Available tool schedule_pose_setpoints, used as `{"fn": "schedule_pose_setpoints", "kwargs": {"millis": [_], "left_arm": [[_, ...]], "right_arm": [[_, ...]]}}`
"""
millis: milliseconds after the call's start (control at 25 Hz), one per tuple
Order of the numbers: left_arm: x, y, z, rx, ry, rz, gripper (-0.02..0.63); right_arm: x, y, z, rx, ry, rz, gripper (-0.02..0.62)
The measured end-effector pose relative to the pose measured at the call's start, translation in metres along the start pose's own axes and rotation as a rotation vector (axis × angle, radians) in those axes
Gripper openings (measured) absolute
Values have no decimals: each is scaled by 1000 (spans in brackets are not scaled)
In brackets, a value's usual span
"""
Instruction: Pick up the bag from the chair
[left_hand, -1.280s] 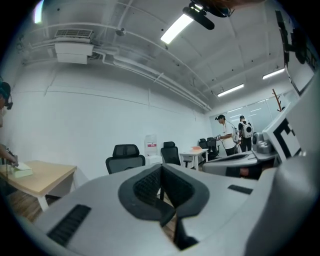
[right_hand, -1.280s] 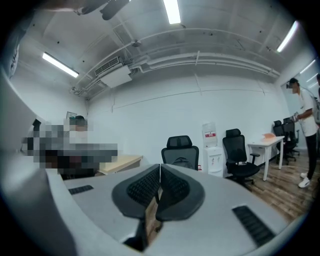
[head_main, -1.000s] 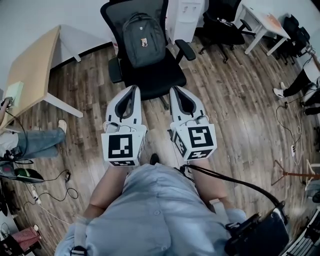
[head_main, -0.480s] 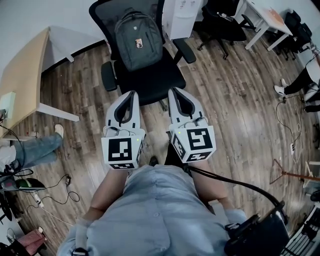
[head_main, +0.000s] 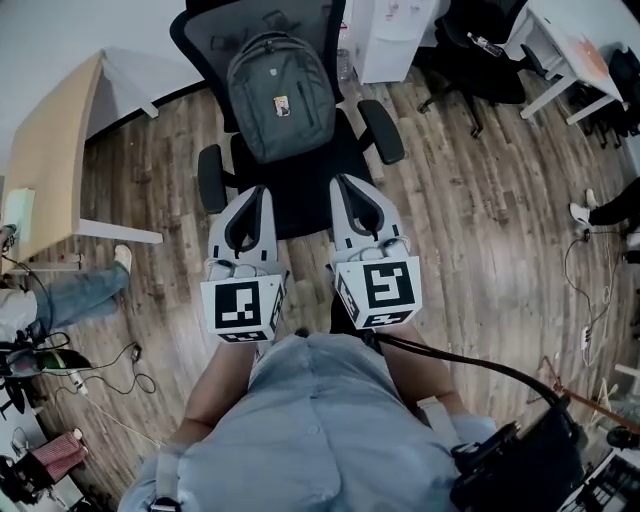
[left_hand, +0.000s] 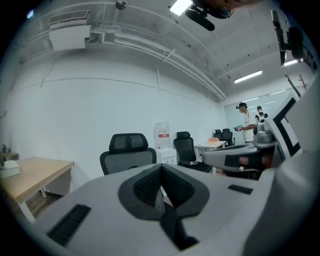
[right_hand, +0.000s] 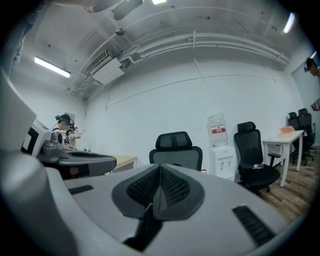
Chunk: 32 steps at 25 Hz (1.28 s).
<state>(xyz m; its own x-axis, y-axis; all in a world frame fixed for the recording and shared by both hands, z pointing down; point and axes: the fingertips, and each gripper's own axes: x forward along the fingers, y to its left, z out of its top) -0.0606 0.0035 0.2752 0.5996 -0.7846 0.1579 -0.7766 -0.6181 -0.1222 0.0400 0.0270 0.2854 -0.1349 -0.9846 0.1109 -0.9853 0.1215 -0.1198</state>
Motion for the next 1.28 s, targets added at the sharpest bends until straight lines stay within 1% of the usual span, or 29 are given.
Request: {"fn": "schedule_pose_setpoints", "kwargs": {"millis": [160, 280, 440, 600, 680, 800, 960, 1120, 1280], "left_arm": [[42, 3, 5, 4, 19, 55, 0], [64, 7, 13, 7, 16, 97, 0], [82, 10, 25, 17, 0, 149, 0], [90, 17, 35, 36, -22, 188, 0], [92, 24, 37, 39, -31, 212, 0], [91, 32, 31, 28, -19, 244, 0], [96, 47, 23, 7, -4, 268, 0], [112, 62, 14, -15, 5, 272, 0], [140, 84, 6, -36, 10, 258, 0]], "right_arm": [[38, -26, 4, 2, 13, 63, 2], [60, -43, 11, 5, 10, 98, 2], [81, -61, 23, -5, -6, 139, 2], [96, -69, 38, -13, -43, 163, 2], [104, -71, 41, -21, -54, 172, 2], [115, -75, 41, -24, -52, 178, 2], [131, -76, 39, -30, -38, 182, 2], [152, -78, 32, -34, -17, 177, 2], [184, -82, 30, -43, -7, 154, 2]]}}
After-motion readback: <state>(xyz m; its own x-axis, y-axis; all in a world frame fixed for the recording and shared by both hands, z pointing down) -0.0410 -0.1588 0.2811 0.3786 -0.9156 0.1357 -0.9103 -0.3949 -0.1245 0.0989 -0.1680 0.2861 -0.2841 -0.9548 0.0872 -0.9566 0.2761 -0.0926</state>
